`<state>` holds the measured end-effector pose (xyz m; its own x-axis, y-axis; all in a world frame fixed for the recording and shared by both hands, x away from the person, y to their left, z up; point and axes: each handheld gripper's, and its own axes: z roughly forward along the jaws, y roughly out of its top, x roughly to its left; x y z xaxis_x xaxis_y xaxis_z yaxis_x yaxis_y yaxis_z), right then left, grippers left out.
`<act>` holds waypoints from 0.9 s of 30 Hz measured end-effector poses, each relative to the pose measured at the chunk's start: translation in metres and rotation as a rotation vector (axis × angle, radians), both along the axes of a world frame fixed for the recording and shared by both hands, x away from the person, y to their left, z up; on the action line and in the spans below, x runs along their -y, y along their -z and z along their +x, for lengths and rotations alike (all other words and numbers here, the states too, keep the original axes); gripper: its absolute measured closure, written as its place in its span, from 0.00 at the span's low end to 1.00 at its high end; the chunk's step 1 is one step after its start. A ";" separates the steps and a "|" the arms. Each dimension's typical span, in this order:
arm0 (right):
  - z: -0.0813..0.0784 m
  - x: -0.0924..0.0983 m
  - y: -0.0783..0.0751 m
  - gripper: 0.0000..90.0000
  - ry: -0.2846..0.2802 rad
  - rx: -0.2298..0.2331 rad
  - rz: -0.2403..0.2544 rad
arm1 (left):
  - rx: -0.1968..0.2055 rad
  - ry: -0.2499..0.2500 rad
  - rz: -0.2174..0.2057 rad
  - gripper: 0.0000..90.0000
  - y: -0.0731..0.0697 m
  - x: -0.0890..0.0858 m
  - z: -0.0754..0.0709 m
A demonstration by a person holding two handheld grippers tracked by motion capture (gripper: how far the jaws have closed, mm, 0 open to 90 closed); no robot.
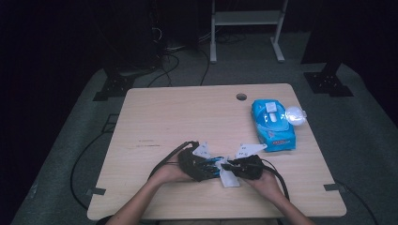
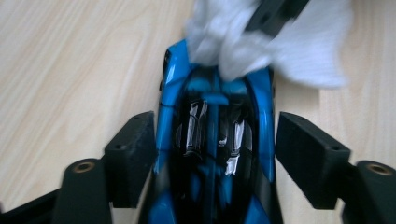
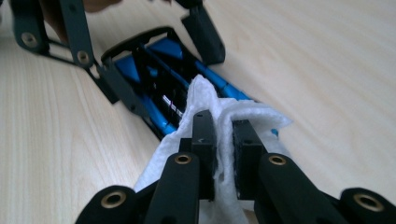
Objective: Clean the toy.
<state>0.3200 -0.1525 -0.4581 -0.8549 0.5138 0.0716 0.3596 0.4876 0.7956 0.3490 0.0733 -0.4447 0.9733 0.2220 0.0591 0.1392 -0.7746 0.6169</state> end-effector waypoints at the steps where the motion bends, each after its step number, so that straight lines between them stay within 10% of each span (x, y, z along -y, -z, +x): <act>1: 0.001 0.001 0.003 0.90 0.001 -0.013 0.004 | 0.001 0.000 -0.002 0.31 0.000 0.000 0.000; 9: 0.002 0.013 -0.006 0.90 0.017 -0.022 0.037 | 0.039 0.004 0.037 0.23 0.011 0.008 0.000; 27: -0.005 0.049 -0.012 0.89 0.062 -0.032 0.104 | -0.026 -0.001 0.028 0.29 0.018 0.020 0.006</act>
<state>0.3147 -0.2015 -0.4463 -0.8183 0.5537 0.1541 0.4124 0.3790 0.8284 0.3551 0.0532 -0.4626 0.9744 0.2213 0.0396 0.1557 -0.7912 0.5914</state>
